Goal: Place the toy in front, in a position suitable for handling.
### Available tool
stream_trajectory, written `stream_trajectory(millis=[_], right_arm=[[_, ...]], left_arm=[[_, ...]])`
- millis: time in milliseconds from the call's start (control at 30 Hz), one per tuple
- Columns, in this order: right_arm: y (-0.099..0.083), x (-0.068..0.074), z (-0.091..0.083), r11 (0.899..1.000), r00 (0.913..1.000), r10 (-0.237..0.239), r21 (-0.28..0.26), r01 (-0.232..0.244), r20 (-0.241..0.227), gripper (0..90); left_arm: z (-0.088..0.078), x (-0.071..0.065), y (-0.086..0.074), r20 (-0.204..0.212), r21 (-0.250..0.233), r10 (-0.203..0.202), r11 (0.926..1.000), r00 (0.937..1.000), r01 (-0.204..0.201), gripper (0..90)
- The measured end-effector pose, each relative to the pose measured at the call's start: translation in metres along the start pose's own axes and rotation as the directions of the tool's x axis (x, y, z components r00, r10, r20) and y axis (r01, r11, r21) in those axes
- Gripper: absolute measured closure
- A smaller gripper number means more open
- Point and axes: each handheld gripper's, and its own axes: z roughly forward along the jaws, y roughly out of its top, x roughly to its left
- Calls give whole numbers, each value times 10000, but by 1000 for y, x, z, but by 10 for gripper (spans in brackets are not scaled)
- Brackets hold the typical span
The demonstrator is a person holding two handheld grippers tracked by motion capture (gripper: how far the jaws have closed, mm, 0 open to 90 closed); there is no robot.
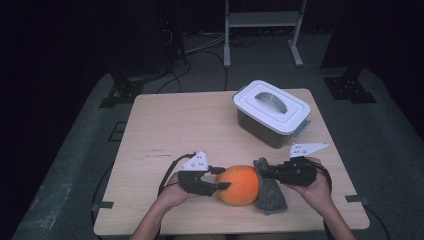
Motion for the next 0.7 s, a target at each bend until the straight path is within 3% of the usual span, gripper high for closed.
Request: stream_trajectory(millis=[100, 233, 367, 467, 567, 633, 700], right_arm=[[0, 0, -3, 9999, 9999, 75, -139, -74, 76, 778], [11, 15, -2, 9983, 9985, -484, -333, 474, -274, 776], [8, 16, 7, 9979, 9966, -617, 138, 626, -553, 775], [4, 11, 4, 9979, 9973, -536, 327, 553, -512, 774], [-1, 4, 1, 9990, 9976, -251, 347, 273, -639, 773], [-3, 1, 0, 9993, 9977, -83, 360, 108, -677, 773], [-2, 1, -1, 9991, 9982, -87, 411, 112, -595, 773]], left_arm=[[3, -1, -2, 89, 25, -41, 10000, 10000, 40, 479], [5, -3, -1, 171, 28, 92, 10000, 9998, -93, 444], [4, -2, -2, 196, -86, 136, 9999, 9997, -134, 342], [8, 1, -6, 80, 199, -15, 9998, 10000, 13, 212], [15, 5, -12, 396, 552, -306, 9981, 9987, 284, 139], [19, 6, -16, 683, 658, -421, 9971, 9968, 376, 142], [19, 4, -16, 714, 614, -256, 9979, 9971, 212, 264]])
